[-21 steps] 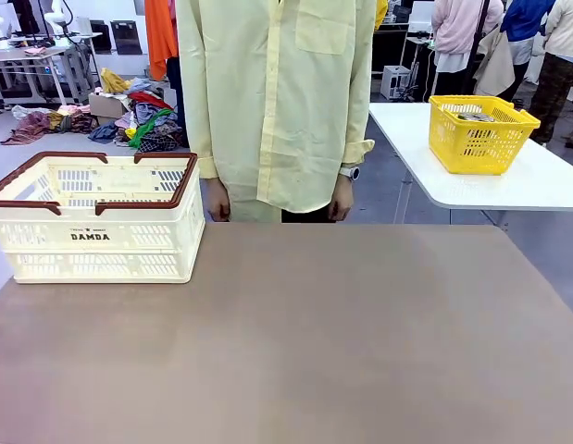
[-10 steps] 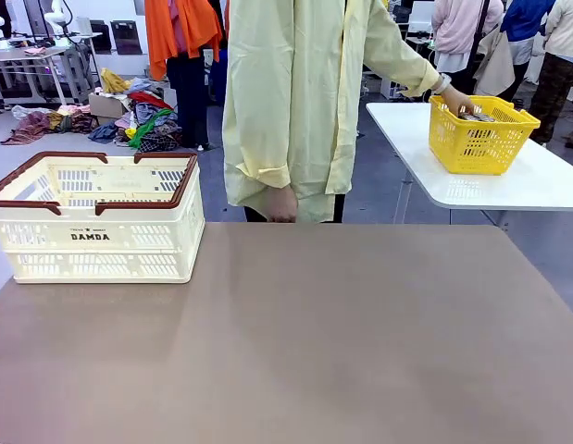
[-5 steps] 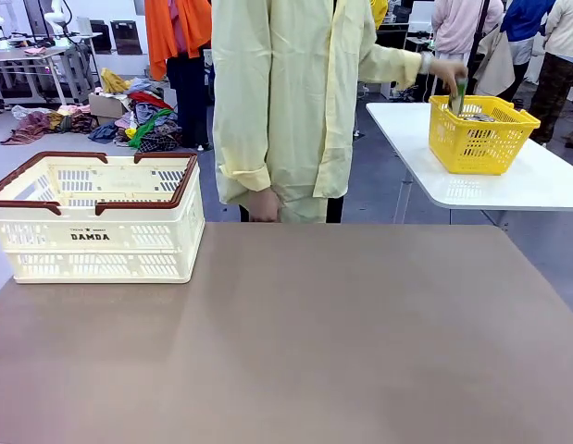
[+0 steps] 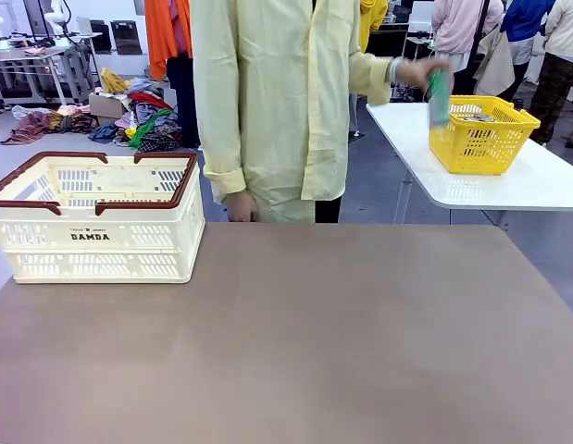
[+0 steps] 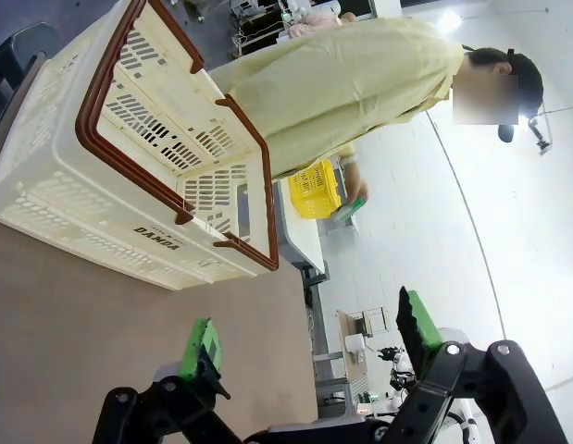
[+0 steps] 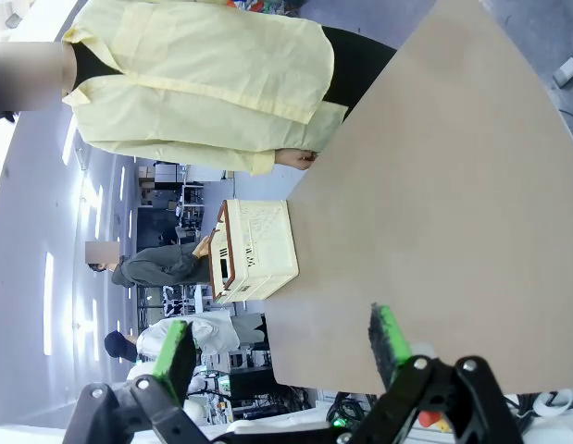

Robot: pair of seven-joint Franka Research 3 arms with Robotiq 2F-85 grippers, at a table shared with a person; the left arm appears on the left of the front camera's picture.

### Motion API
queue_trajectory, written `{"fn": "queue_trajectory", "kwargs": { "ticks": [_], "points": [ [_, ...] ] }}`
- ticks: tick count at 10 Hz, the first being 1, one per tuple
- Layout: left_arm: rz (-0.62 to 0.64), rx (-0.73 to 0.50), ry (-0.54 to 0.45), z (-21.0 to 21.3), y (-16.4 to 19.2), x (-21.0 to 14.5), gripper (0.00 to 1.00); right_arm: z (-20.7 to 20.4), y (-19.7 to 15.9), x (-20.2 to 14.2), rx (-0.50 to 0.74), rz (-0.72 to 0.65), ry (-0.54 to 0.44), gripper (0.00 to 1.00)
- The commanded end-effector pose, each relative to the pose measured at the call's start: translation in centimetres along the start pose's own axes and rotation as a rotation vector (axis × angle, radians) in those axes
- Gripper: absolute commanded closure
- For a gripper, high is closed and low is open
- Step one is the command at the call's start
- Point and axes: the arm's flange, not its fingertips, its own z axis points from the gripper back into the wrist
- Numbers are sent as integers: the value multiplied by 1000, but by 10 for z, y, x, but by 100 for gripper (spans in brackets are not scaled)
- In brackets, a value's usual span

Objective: Place the drinks into the Shopping basket.
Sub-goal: Pick up one drink and place it into the Shopping basket.

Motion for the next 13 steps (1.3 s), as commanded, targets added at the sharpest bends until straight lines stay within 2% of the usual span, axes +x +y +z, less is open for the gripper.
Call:
{"fn": "queue_trajectory", "kwargs": {
  "ticks": [1,13],
  "points": [
    [-22,1,8,1,1,2,0,1,1,0,13,11,-2,0],
    [-22,1,8,1,1,2,0,1,1,0,13,11,-2,0]
  ]
}}
